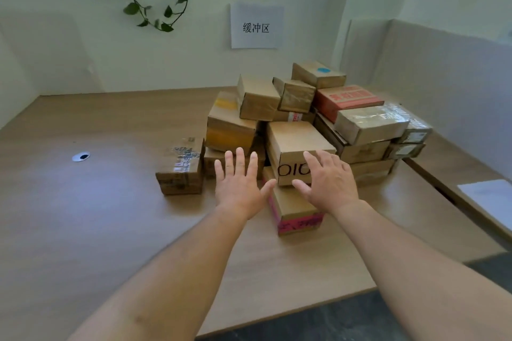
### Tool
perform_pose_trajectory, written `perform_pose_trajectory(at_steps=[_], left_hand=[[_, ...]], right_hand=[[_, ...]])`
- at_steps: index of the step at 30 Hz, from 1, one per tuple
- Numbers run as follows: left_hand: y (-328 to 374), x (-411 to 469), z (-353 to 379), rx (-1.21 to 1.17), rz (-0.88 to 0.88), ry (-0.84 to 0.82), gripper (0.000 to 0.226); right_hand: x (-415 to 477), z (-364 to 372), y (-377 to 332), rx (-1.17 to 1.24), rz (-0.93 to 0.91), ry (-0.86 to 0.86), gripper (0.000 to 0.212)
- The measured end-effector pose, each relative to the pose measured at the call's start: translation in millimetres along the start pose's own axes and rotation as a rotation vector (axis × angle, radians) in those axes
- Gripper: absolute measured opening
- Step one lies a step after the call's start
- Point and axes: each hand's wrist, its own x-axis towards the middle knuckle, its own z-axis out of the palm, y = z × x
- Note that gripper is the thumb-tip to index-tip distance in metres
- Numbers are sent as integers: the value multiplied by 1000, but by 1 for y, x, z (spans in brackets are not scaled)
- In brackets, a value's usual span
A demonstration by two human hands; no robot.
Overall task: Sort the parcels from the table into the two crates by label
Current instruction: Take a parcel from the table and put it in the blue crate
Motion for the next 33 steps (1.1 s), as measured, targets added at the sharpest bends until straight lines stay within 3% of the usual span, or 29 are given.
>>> perform_pose_trajectory(at_steps=[6,13,21,25,29,33], left_hand=[[28,34,3,-42,22,-1,79],[57,61,4,-77,-18,-40,80],[79,81,5,-706,-244,-207,80],[83,74,-2,-856,-293,-139,70],[76,69,-3,-885,-382,6,64],[80,65,-1,-804,-428,-79,64]], right_hand=[[12,7,40,18,123,-35,74],[44,13,72,239,196,-132,74],[71,31,77,615,230,-201,77],[71,31,79,757,273,-151,72],[73,24,92,734,332,-121,66],[75,19,100,658,257,-246,49]])
